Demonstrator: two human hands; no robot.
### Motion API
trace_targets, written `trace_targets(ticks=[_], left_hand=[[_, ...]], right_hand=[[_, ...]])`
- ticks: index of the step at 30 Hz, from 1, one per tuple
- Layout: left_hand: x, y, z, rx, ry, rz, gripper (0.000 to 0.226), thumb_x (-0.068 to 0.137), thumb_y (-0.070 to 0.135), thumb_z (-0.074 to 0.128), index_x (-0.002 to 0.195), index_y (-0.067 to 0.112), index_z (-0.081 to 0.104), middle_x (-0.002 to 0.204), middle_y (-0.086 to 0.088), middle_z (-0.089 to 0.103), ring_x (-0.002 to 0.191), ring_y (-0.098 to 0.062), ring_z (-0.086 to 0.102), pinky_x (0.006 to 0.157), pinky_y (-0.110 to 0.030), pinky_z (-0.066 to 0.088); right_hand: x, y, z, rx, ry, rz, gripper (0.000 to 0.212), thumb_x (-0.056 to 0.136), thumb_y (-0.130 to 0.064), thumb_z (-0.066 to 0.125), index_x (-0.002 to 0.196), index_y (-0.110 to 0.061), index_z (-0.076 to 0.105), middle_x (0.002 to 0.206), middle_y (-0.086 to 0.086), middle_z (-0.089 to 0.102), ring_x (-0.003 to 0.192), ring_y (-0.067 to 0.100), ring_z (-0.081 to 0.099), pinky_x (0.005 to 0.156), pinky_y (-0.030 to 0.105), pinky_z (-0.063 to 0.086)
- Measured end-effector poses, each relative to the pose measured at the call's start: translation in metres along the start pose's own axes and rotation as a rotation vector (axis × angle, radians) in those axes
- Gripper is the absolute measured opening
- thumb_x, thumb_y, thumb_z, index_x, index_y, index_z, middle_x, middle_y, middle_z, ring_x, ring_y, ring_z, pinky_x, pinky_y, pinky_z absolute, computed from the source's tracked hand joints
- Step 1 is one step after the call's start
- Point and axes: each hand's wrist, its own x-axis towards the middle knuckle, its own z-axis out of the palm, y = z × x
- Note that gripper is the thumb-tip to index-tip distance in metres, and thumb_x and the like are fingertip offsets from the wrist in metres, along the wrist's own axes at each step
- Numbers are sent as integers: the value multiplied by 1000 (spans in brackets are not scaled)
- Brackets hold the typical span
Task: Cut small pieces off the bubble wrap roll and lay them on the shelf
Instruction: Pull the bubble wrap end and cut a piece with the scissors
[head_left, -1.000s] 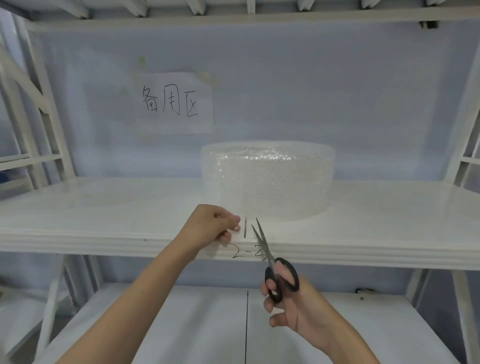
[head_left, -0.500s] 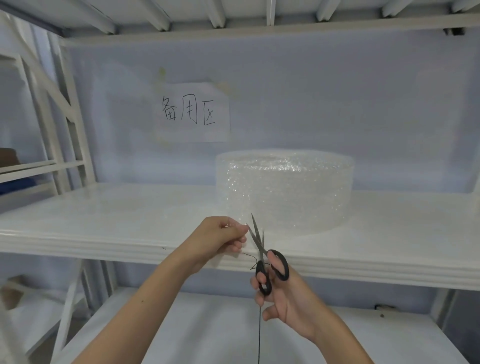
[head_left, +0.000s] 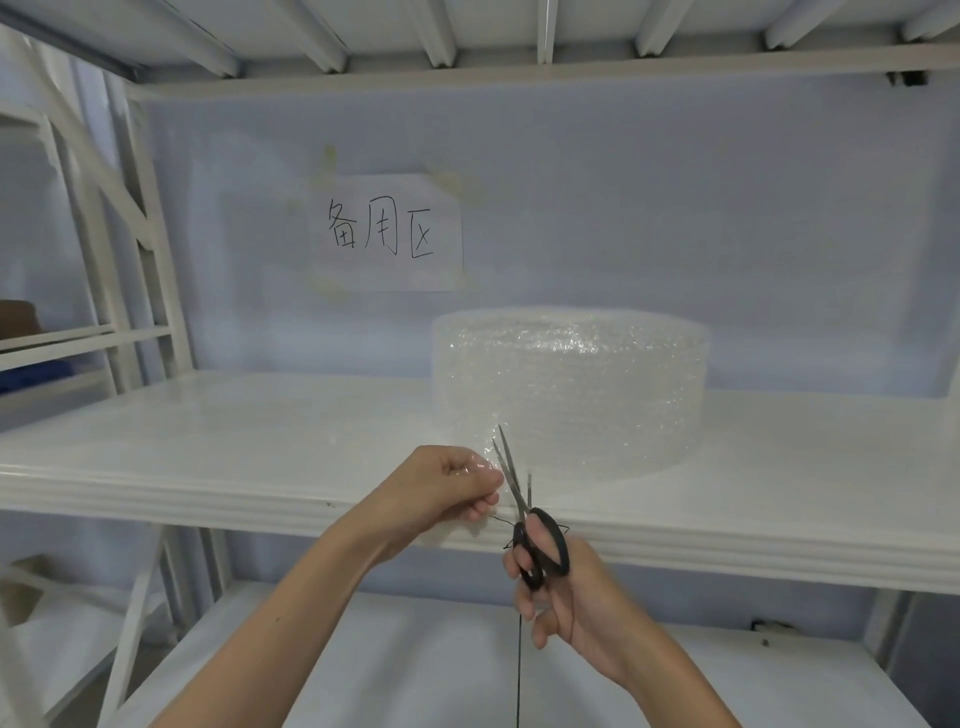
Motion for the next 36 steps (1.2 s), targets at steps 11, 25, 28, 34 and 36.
trace_targets(ticks=[11, 25, 28, 34, 36], left_hand=[[-13, 3, 0, 64, -85, 1, 7, 89, 7, 68, 83, 5, 67, 67, -4, 67, 56, -10, 58, 62, -20, 51], [-13, 18, 4, 3, 117, 3, 34, 89, 41, 64, 91, 8, 70, 78, -4, 71, 69, -15, 61, 68, -23, 53], [-11, 18, 12, 44, 176, 78, 16, 92, 20, 65, 83, 8, 68, 70, -3, 67, 57, -9, 58, 57, -16, 49], [-13, 14, 14, 100, 120, 114, 13, 92, 19, 65, 85, 8, 69, 60, 7, 66, 53, -7, 54, 57, -16, 45], [-12, 15, 14, 83, 107, 129, 13, 93, 17, 64, 85, 7, 68, 57, 9, 63, 53, -8, 53, 60, -18, 47]], right_hand=[[-1, -8, 4, -49, 6, -8, 47, 72, -55, 70, 69, -11, 53, 69, 2, 53, 43, 16, 46, 31, 22, 38], [-3, -19, 2, -104, 16, -44, 38, 65, -48, 71, 62, -13, 58, 71, 4, 51, 38, 12, 44, 28, 19, 37], [-4, -21, 3, -110, 14, -43, 39, 65, -49, 71, 64, -12, 57, 66, 1, 52, 37, 13, 44, 28, 19, 36], [0, -31, -1, -146, 5, -62, 41, 75, -53, 64, 61, -15, 57, 79, 11, 45, 42, 16, 44, 29, 20, 35], [2, -34, 0, -153, -8, -74, 42, 75, -54, 65, 60, -15, 58, 77, 12, 44, 42, 15, 44, 29, 20, 35]])
